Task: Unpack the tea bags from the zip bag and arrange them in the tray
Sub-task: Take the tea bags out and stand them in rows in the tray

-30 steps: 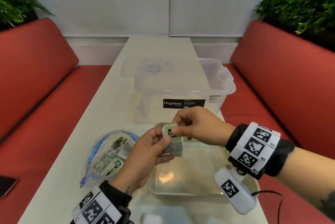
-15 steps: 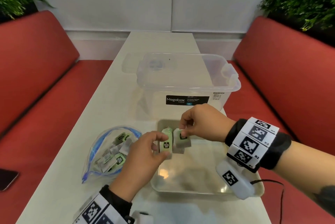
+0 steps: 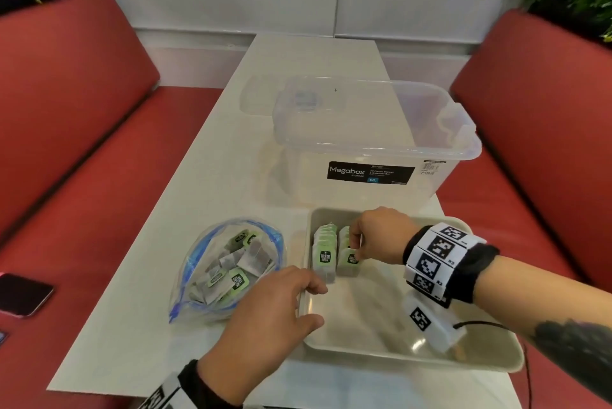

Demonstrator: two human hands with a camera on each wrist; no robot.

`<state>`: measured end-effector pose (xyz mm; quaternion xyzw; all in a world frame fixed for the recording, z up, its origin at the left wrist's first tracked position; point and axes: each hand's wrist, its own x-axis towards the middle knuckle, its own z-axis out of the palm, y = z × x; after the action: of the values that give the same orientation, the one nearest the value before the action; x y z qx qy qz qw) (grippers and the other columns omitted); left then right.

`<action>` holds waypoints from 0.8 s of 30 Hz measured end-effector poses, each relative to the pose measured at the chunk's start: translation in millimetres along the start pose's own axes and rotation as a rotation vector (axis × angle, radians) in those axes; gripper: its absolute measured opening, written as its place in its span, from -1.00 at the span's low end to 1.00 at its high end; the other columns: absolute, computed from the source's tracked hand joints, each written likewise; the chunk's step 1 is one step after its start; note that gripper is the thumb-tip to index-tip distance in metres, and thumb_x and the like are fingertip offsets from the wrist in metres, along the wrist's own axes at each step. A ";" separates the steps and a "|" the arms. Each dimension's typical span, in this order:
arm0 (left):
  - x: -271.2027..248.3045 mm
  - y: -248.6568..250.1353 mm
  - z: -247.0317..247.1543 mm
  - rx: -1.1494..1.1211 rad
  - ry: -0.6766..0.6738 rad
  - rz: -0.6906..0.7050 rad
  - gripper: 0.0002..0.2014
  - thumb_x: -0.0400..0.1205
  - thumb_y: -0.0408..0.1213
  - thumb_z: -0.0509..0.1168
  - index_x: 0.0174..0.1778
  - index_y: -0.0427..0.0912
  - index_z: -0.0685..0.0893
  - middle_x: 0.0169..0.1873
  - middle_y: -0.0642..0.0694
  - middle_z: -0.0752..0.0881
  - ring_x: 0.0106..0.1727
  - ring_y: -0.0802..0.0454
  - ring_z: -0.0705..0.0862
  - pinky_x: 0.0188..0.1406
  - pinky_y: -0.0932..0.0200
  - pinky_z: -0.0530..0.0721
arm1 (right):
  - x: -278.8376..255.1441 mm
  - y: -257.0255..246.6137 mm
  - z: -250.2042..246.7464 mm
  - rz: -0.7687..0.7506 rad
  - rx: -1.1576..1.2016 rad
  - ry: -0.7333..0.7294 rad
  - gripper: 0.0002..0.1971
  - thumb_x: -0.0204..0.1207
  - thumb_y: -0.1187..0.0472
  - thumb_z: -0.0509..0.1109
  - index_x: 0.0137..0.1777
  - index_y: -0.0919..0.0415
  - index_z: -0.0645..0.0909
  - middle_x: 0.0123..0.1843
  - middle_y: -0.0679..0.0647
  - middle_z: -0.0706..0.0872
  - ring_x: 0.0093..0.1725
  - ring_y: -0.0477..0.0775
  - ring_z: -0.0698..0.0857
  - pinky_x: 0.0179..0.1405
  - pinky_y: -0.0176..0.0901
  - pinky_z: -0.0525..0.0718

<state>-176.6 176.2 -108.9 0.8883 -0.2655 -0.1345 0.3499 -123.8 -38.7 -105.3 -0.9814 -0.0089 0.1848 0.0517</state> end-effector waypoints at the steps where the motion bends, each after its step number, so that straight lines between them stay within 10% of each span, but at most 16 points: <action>1: 0.1 -0.4 -0.2 0.005 -0.005 0.005 -0.69 0.48 -0.11 0.46 0.08 0.26 0.58 -0.31 0.37 0.43 -0.11 0.66 0.39 -0.18 0.61 0.36 | 1.3 -0.1 1.2 0.002 -0.008 0.001 -0.89 0.43 0.15 0.46 -0.06 0.00 0.70 -0.23 -0.07 0.62 -0.20 0.02 0.57 -0.31 -0.28 0.40; 10: 0.4 -3.1 -0.9 0.038 -0.036 0.017 -0.70 0.50 -0.04 0.41 0.10 0.30 0.54 -0.24 0.40 0.45 -0.10 0.55 0.45 -0.18 0.59 0.37 | -9.7 4.0 -2.4 -0.011 -0.082 0.113 -0.82 0.45 0.04 0.42 0.02 0.01 0.57 -0.11 -0.04 0.68 -0.13 0.05 0.59 -0.25 -0.19 0.43; 16: 2.4 -4.6 0.8 0.087 -0.055 0.013 -0.67 0.49 -0.01 0.41 0.14 0.30 0.53 -0.19 0.45 0.43 -0.19 0.39 0.48 -0.20 0.56 0.37 | -17.0 -2.2 3.6 -0.213 -0.175 -0.326 -0.65 0.58 0.15 0.32 0.36 -0.03 0.58 0.10 -0.02 0.72 -0.05 -0.03 0.54 0.01 -0.21 0.49; 24: 2.7 -4.9 -0.4 0.084 -0.075 0.012 -0.67 0.51 0.01 0.40 0.16 0.31 0.52 -0.18 0.48 0.41 -0.19 0.49 0.43 -0.21 0.59 0.34 | 0.1 -7.1 15.8 -0.273 -0.356 -0.478 -0.59 0.64 0.22 0.19 0.48 0.05 0.47 0.27 0.07 0.66 0.25 0.14 0.60 0.18 -0.15 0.48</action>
<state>-172.3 177.9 -112.1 0.8949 -0.2890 -0.1543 0.3031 -129.5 -30.1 -119.3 -0.8936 -0.1846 0.3968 -0.0997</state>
